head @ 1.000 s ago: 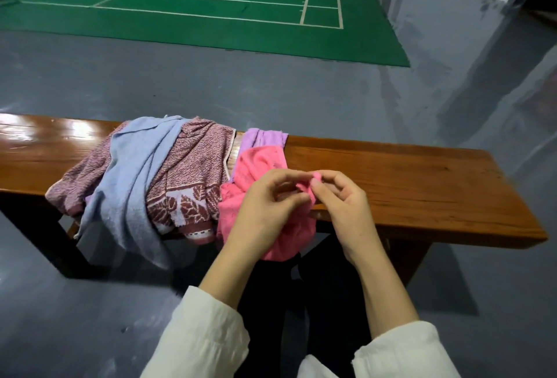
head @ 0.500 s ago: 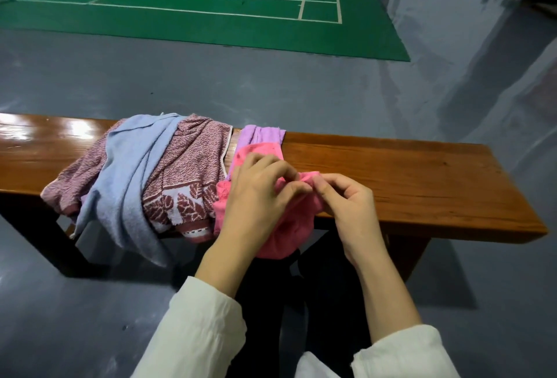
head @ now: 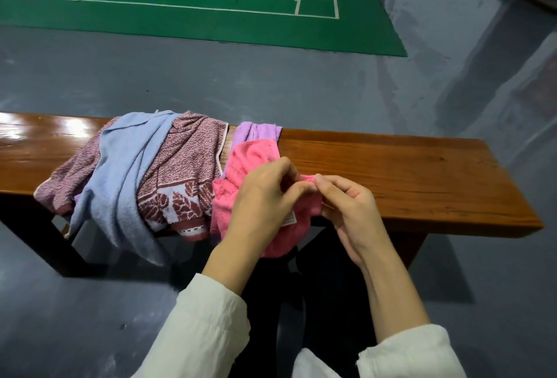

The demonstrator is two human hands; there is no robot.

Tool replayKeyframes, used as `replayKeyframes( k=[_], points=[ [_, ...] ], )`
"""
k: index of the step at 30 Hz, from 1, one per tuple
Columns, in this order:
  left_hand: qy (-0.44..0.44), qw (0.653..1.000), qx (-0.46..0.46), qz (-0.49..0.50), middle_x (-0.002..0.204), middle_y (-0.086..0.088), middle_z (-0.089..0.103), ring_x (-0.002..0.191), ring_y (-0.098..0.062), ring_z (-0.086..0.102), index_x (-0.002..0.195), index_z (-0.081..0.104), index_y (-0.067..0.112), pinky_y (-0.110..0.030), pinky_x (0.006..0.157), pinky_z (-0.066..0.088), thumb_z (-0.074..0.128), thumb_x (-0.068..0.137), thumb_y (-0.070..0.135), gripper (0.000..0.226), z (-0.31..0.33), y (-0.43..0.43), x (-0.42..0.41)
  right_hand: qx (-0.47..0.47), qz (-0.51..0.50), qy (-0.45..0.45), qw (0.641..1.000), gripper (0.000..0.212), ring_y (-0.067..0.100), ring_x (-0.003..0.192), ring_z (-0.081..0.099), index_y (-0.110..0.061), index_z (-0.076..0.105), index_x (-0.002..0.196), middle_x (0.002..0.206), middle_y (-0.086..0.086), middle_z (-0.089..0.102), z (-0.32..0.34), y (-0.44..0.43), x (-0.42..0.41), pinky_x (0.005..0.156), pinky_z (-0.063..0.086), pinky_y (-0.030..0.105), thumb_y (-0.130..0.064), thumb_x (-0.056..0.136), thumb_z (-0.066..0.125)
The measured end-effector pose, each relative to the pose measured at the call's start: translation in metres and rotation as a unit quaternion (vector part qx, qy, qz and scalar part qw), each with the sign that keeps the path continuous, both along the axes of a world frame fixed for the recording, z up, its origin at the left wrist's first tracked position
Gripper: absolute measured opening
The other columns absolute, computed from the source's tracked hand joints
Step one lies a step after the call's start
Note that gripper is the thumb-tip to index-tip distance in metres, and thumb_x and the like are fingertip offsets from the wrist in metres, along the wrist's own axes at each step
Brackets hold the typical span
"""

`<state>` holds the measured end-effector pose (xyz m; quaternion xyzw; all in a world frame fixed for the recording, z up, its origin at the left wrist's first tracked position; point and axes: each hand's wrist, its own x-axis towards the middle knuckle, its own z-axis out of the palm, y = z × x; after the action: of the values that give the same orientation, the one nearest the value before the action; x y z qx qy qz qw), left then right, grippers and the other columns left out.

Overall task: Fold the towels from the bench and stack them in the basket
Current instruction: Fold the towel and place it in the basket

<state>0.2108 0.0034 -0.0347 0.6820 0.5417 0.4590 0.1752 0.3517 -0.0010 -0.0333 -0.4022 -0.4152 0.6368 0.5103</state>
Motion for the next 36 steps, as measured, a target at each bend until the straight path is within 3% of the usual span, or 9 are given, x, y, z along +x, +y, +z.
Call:
replayKeyframes(
  k=[3,11,16,19,22,25,28,31,36],
  points=[
    [0.015,1.000,0.005,0.012,0.063,0.003,0.057,0.063,-0.020,0.052,0.069,0.052,0.015,-0.043,0.063,0.045,0.057,0.074,0.055,0.040,-0.004,0.000,-0.003,-0.028,0.033,0.008,0.999,0.041,0.010,0.069,0.066,0.010,0.065,0.101,0.085,0.011,0.071,0.000,0.002,0.003,0.058,0.052,0.018,-0.023,0.077,0.061],
    [0.019,1.000,-0.007,0.009,0.062,0.007,0.055,0.059,-0.017,0.049,0.072,0.050,0.019,-0.037,0.060,0.043,0.056,0.074,0.055,0.037,-0.008,-0.001,-0.004,-0.113,0.064,0.027,0.991,0.060,0.018,0.084,0.066,0.008,0.063,0.111,0.099,0.019,0.067,-0.003,0.002,0.005,0.079,0.056,0.027,-0.035,0.070,0.069],
    [0.078,0.997,-0.009,-0.020,0.061,0.015,0.044,0.059,-0.010,0.041,0.082,0.043,0.025,-0.031,0.064,0.033,0.065,0.079,0.047,0.032,-0.014,-0.001,-0.006,-0.153,0.040,0.038,0.987,0.054,0.031,0.099,0.060,0.014,0.057,0.117,0.114,0.028,0.062,-0.009,0.006,0.000,0.098,0.045,0.045,-0.027,0.082,0.060],
    [0.085,0.995,-0.027,-0.049,0.060,0.012,0.047,0.056,-0.005,0.041,0.082,0.050,0.024,-0.028,0.058,0.032,0.059,0.078,0.054,0.032,-0.014,0.002,-0.019,-0.143,-0.028,0.064,0.987,0.053,0.038,0.106,0.060,0.015,0.056,0.118,0.115,0.031,0.062,-0.012,0.009,-0.006,0.097,0.046,0.048,-0.030,0.090,0.049],
    [0.130,0.990,-0.033,-0.039,0.050,0.009,0.041,0.049,-0.002,0.040,0.071,0.055,0.020,-0.022,0.052,0.025,0.055,0.075,0.058,0.039,-0.014,0.005,-0.046,-0.138,-0.171,0.080,0.972,0.037,0.027,0.087,0.066,0.009,0.059,0.101,0.099,0.025,0.065,-0.016,0.020,-0.002,0.086,0.053,0.036,-0.023,0.100,0.041],
    [0.175,0.983,-0.036,-0.045,0.045,0.003,0.034,0.047,-0.012,0.037,0.057,0.043,0.017,-0.018,0.049,0.028,0.056,0.072,0.066,0.052,-0.015,0.006,-0.076,-0.126,-0.247,0.033,0.960,0.032,0.019,0.079,0.064,0.000,0.060,0.095,0.091,0.014,0.065,-0.023,0.027,0.001,0.079,0.053,0.030,-0.024,0.102,0.041],
    [0.205,0.976,-0.033,-0.064,0.044,-0.002,0.035,0.050,-0.020,0.040,0.052,0.039,0.013,-0.020,0.052,0.031,0.056,0.077,0.066,0.061,-0.012,0.003,-0.094,-0.122,-0.281,0.010,0.952,0.034,0.022,0.084,0.062,0.000,0.060,0.098,0.089,0.012,0.063,-0.031,0.030,-0.001,0.083,0.053,0.036,-0.027,0.103,0.040],
    [0.184,0.976,-0.046,-0.104,0.049,-0.007,0.040,0.054,-0.018,0.044,0.052,0.041,0.009,-0.027,0.057,0.033,0.045,0.086,0.058,0.060,-0.004,0.001,-0.098,-0.121,-0.305,-0.014,0.945,0.034,0.025,0.086,0.060,-0.007,0.058,0.086,0.083,0.008,0.062,-0.037,0.032,-0.003,0.086,0.051,0.040,-0.029,0.103,0.039],
    [0.093,0.967,-0.085,-0.221,0.053,0.007,0.028,0.050,-0.004,0.030,0.056,0.032,0.020,-0.022,0.050,0.025,0.051,0.086,0.040,0.041,0.016,-0.003,-0.085,-0.127,-0.328,-0.010,0.936,0.036,0.016,0.069,0.059,-0.012,0.051,0.077,0.073,0.003,0.058,-0.044,0.035,0.007,0.063,0.051,0.026,-0.030,0.104,0.037]
  ],
)
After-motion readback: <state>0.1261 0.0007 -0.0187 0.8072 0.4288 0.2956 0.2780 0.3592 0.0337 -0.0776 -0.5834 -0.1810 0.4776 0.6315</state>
